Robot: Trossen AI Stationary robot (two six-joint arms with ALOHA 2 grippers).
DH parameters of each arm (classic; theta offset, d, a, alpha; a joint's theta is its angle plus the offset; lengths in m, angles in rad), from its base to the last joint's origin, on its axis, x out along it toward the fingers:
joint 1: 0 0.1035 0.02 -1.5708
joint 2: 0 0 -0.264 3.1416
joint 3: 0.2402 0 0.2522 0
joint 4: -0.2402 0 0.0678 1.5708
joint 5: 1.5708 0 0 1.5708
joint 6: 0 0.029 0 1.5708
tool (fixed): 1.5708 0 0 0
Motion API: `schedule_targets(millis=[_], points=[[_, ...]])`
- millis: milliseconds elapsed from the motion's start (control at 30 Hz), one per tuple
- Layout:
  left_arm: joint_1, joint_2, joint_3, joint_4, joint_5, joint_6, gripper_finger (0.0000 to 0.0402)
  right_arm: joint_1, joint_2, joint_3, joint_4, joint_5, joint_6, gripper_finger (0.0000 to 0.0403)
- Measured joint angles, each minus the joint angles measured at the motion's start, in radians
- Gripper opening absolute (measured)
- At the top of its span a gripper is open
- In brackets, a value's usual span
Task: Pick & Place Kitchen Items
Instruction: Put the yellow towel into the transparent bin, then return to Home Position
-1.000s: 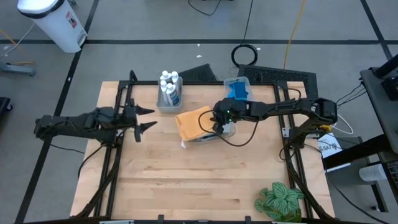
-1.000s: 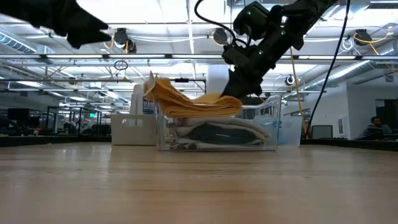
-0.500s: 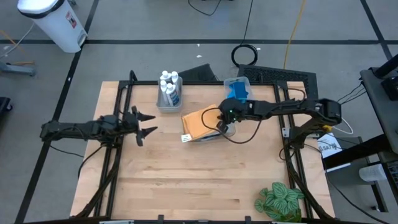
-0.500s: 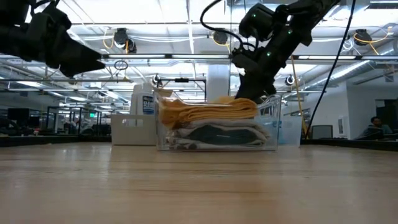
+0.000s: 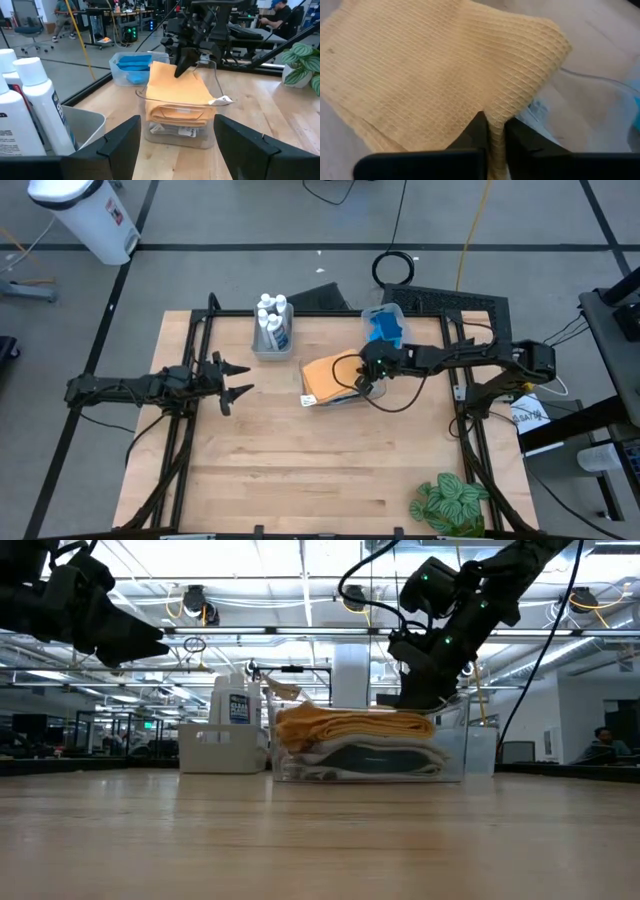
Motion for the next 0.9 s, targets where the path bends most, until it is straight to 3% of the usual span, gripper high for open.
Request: schedule_targets(millis=[200,367,600,767,900], points=[[0.000,0.001,0.000,0.000,0.000,-0.003,0.0255,0.001,-0.031,0.002,0.048,-0.011,-0.028,0.0097],[0.000,0.000,0.000,0.000,0.008,-0.003,0.0255,0.002,-0.135,0.002,0.046,-0.014,-0.076,0.0161],[0.000,0.001,0.000,-0.002,0.017,-0.002,0.0255,0.002,-0.392,0.004,-0.016,-0.042,-0.086,0.0209],[0.000,0.000,0.000,-0.002,0.021,0.005,0.0255,0.002,-0.616,0.000,-0.222,-0.036,-0.208,0.0221],[0.000,0.001,0.000,-0.008,0.047,0.028,0.0255,0.002,-0.806,-0.142,-0.146,-0.039,-0.274,0.0221]])
